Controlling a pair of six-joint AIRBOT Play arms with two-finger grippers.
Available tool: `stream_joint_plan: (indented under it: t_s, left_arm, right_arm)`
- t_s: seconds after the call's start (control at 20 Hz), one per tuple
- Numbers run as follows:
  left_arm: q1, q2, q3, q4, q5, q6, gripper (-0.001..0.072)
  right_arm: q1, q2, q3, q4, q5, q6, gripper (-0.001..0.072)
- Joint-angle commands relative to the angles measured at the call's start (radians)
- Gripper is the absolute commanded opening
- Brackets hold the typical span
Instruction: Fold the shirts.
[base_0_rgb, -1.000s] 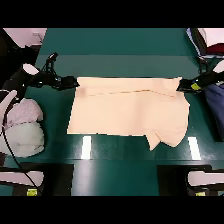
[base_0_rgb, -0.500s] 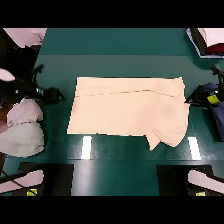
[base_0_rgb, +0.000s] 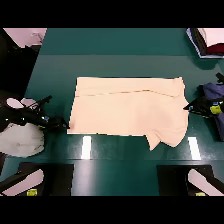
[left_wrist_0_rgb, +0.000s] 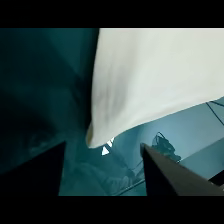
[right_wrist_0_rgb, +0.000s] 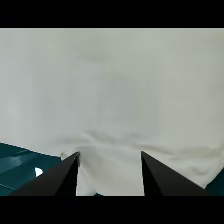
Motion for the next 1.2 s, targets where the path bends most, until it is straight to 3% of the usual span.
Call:
stream_joint_plan:
  t_s: [0.0, 0.25, 0.3, 0.35, 0.5, 0.65, 0.75, 1.15]
  left_arm:
    - [0.001, 0.005, -0.05, -0.036, 0.038, 0.024, 0.0539]
    - [-0.029, 0.003, -0.073, -0.082, 0.109, 0.024, 0.0537]
    - [-0.051, 0.003, -0.073, -0.084, 0.121, 0.024, 0.0419]
    - [-0.077, 0.003, -0.073, -0.083, 0.137, 0.025, 0.0243]
    - [-0.124, 0.003, -0.067, -0.095, 0.161, 0.023, 0.0021]
    - [-0.124, 0.004, -0.014, -0.098, 0.12, 0.023, 0.0022]
    - [-0.125, 0.004, 0.035, -0.099, 0.09, 0.023, 0.0022]
    - [-0.125, 0.004, 0.096, -0.115, 0.084, 0.024, 0.0022]
  right_arm:
    - [-0.002, 0.044, -0.009, 0.007, 0.003, -0.005, 0.0427]
    - [-0.002, 0.073, -0.009, 0.006, 0.003, -0.004, 0.0427]
    - [-0.002, 0.073, -0.01, 0.006, 0.004, -0.004, 0.0427]
    - [-0.002, 0.073, -0.01, 0.003, 0.005, -0.004, 0.0427]
    - [-0.023, 0.073, -0.01, -0.047, 0.036, 0.011, 0.0428]
    - [-0.07, 0.077, -0.032, -0.241, 0.091, 0.095, 0.0429]
    - [-0.114, 0.094, -0.13, -0.293, 0.086, 0.14, 0.0452]
    - [-0.194, 0.098, -0.51, -0.1, -0.071, 0.131, 0.0451]
